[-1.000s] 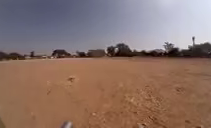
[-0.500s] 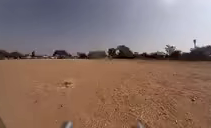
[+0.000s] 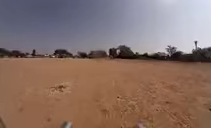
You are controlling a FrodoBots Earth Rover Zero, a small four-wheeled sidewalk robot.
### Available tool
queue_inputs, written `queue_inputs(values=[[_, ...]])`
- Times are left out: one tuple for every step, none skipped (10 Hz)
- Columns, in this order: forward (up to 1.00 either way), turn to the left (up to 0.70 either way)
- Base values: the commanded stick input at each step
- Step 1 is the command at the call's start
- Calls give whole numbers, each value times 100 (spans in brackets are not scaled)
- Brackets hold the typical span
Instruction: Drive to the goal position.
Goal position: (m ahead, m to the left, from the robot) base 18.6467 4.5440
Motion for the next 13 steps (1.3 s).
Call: queue_inputs(values=[[70, 0], [70, 0], [70, 0], [70, 0], [70, 0], [70, 0], [70, 0], [70, 0], [70, 0], [70, 0], [70, 0], [70, 0], [70, 0]])
